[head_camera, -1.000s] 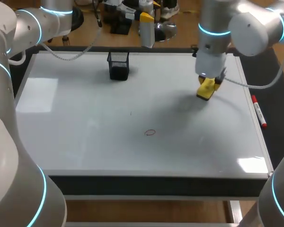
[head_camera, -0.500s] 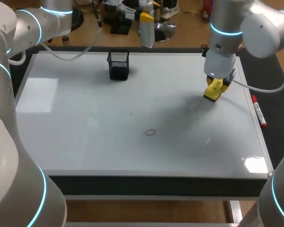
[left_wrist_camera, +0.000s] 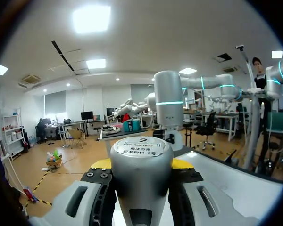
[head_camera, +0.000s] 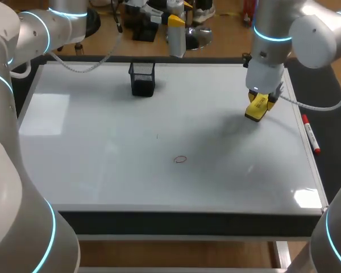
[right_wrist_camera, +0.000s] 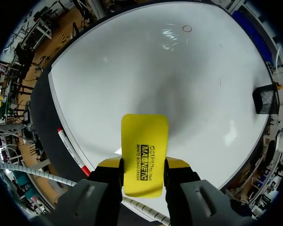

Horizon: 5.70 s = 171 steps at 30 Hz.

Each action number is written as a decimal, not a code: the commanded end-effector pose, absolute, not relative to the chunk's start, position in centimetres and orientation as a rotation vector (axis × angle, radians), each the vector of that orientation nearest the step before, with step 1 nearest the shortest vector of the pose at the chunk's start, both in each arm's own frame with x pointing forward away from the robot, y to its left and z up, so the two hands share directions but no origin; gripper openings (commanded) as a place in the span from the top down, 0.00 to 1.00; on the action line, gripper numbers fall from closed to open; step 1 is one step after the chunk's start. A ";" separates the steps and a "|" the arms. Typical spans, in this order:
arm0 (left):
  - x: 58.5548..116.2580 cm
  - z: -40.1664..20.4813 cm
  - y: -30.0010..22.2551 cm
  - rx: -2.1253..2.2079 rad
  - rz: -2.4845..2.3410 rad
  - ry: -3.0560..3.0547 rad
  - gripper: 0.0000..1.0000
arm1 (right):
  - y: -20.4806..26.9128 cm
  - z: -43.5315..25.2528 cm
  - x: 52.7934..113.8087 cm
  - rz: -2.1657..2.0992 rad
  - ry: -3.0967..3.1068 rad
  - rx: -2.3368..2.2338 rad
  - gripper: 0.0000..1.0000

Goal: Pick up the inspection probe, press it on each red-marked spot on the whiteboard one by one, put down the probe, pick up the eraser, and wipe off all the red marks.

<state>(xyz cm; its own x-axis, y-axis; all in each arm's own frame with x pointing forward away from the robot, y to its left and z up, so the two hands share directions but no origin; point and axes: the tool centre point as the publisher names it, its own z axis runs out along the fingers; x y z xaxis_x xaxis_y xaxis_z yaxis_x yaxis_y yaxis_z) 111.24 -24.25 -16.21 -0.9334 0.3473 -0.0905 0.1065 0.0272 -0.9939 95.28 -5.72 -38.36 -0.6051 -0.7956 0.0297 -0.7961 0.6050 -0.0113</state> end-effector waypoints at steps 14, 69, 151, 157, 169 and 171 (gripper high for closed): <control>109.7 -15.4 -24.9 -0.734 1.851 -1.944 1.00 | -5.8 -38.3 95.3 0.040 -2.793 1.388 1.00; 84.2 -16.9 -20.4 -0.817 1.784 -1.874 1.00 | -5.8 -38.3 95.3 0.040 -2.793 1.388 1.00; 76.6 -26.9 -23.1 -0.962 1.571 -1.665 1.00 | -5.8 -38.3 95.3 0.040 -2.793 1.388 1.00; 76.7 -27.3 -23.1 -0.964 1.558 -1.682 1.00 | -5.8 -38.3 95.3 0.040 -2.793 1.388 1.00; 76.7 -27.9 -23.0 -0.974 1.533 -1.700 1.00 | -5.8 -38.3 95.3 0.040 -2.793 1.388 1.00; 76.7 -27.9 -23.0 -0.974 1.533 -1.702 1.00 | -5.8 -38.3 95.3 0.040 -2.793 1.388 1.00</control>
<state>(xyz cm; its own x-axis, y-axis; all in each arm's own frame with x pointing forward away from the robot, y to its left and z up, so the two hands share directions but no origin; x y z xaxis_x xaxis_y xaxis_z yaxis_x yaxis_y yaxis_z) 76.83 -23.10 -27.75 -0.5160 0.8564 -0.0172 0.1033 0.0423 -0.9938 95.24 -5.74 -38.38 -0.6050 -0.7957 0.0279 -0.7962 0.6049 -0.0128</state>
